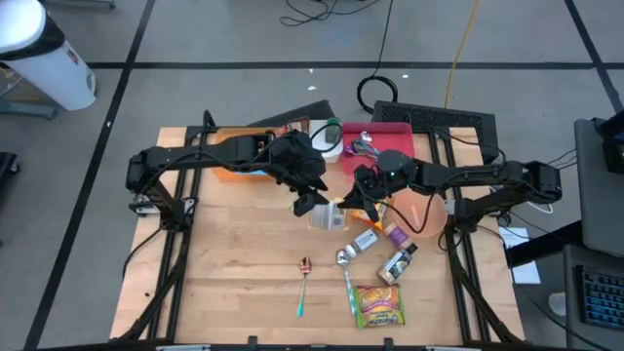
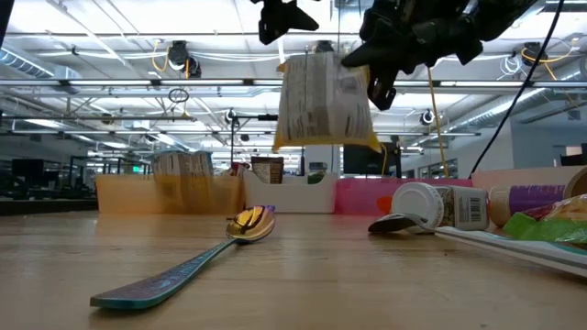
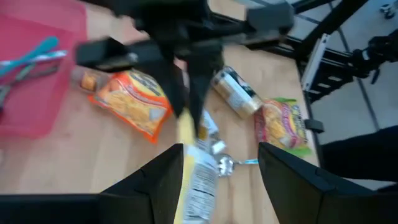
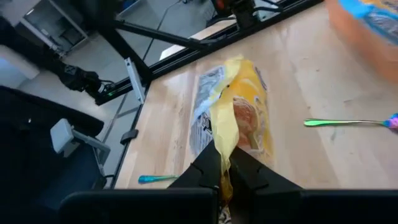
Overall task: Pick & Place Food Item
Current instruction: Put the yellow noodle pack into the orange bin
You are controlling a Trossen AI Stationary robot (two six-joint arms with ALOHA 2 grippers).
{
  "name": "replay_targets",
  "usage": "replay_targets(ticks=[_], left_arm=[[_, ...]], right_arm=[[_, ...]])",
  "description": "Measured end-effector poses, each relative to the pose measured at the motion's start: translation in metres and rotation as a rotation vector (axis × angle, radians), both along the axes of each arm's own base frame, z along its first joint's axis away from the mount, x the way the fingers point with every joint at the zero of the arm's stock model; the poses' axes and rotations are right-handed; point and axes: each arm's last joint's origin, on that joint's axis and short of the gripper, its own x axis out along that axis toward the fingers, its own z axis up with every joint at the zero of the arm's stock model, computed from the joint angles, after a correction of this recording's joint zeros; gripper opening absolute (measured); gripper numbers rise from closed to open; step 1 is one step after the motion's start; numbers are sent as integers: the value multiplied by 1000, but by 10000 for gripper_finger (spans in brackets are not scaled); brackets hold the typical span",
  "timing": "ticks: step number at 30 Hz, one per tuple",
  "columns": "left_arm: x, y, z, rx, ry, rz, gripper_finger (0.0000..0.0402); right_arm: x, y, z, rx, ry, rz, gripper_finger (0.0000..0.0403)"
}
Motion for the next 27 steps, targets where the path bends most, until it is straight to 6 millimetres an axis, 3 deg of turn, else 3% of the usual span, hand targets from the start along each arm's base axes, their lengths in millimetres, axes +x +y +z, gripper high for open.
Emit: replay_targets(ticks=[27], left_arm=[[13, 2, -22, -3, 72, -26, 203]], right_arm=[[6, 4, 24, -35, -168, 16, 0]])
